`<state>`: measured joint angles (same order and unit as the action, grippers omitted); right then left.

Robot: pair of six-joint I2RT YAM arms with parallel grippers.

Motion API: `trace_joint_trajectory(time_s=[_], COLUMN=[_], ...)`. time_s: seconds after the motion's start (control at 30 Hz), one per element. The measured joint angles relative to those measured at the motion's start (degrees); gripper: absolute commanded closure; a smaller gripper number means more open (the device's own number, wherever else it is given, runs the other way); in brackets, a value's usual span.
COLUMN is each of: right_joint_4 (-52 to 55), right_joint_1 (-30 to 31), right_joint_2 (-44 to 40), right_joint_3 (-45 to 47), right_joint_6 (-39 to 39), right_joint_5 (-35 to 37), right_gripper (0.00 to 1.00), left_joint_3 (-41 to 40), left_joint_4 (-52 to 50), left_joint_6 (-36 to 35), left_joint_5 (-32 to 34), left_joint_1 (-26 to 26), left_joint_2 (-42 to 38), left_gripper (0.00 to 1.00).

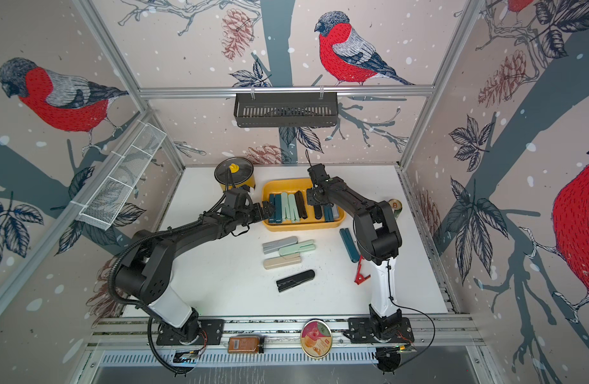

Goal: Put the pruning pliers into the storage box
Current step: Place the pruning pliers in the storage box.

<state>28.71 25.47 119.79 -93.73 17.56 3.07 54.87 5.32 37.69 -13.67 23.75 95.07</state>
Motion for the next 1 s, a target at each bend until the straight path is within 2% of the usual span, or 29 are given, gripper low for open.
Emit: trace_joint_trajectory(time_s=[0.33, 0.67, 0.93, 1.0], right_joint_4=[2.21, 2.49, 2.93, 3.08], right_joint_1=[-0.04, 0.09, 0.15, 0.28], right_joint_2=[5.29, 5.97, 6.29, 6.29], right_joint_3=[-2.71, -3.21, -3.5, -3.91], right_joint_6=[0.04, 0.28, 0.72, 0.79], right_joint_5=[1.36, 2.34, 3.37, 3.45], right_gripper=[0.77, 0.71, 0.56, 0.54], left_joint_3=[0.02, 0.04, 0.24, 0.24], left_joint_4=[-0.02, -0.04, -0.07, -0.07], left_joint_6=[-0.02, -0.02, -0.02, -0.02], left_joint_5=[-0.02, -0.04, -0.22, -0.24], left_joint_1=[-0.07, -0.17, -0.33, -0.33], left_joint_2=[0.35, 0.35, 0.42, 0.42], left_gripper=[0.02, 0.02, 0.02, 0.02])
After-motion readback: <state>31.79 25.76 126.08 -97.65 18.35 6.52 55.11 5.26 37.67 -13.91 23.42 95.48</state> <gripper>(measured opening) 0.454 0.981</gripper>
